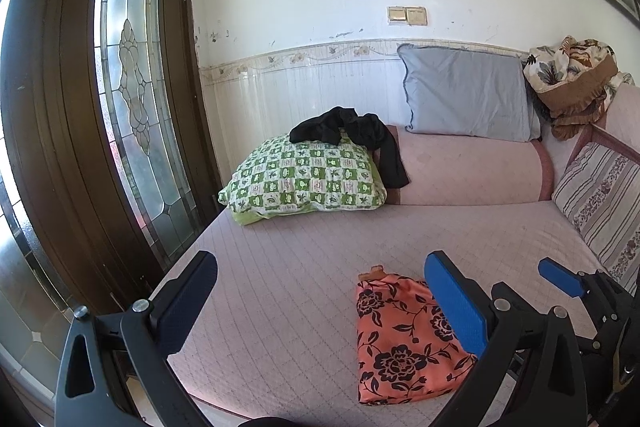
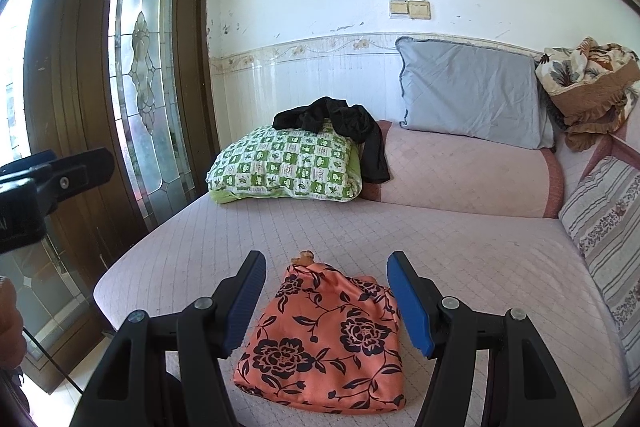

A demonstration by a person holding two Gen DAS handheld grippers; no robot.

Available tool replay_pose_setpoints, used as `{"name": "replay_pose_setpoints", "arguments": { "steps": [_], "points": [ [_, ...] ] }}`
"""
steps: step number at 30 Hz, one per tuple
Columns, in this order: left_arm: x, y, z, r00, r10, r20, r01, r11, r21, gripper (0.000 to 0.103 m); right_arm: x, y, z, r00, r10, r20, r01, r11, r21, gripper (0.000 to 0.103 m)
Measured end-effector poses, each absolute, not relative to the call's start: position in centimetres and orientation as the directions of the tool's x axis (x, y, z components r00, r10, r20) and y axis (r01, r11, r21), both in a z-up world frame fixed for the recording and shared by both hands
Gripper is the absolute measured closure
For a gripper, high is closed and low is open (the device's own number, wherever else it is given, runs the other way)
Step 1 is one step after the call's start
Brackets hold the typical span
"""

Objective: Fold small clothes

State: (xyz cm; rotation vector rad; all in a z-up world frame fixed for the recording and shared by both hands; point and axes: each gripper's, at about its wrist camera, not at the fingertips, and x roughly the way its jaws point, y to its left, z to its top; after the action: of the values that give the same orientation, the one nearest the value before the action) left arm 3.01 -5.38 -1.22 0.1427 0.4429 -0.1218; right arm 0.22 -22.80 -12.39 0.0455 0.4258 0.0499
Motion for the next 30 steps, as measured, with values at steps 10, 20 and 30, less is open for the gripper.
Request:
{"name": "replay_pose_setpoints", "arguments": {
  "steps": [10,20,30],
  "points": [
    [4.5,-5.5,-2.1,0.884,-0.081,-0.461,0.146,0.984,0.106,0.000,2.1,-22.8,-13.1,0.899,0.066,-0.432,-0.043,0.997,0.061,0.036],
    [4.9,-6.0,-2.5,0.878,-0.097,-0.469,0.165,0.981,0.105,0.000,2.5,-23.0,-13.7,0.892,0.058,-0.447,-0.035,0.998,0.060,0.036],
    [6.4,-6.2,-3.3,0.865,-0.093,-0.492,0.165,0.981,0.105,0.000,4.2,-23.4,-14.7,0.881,0.067,-0.468,-0.034,0.996,0.078,0.036]
  ]
}}
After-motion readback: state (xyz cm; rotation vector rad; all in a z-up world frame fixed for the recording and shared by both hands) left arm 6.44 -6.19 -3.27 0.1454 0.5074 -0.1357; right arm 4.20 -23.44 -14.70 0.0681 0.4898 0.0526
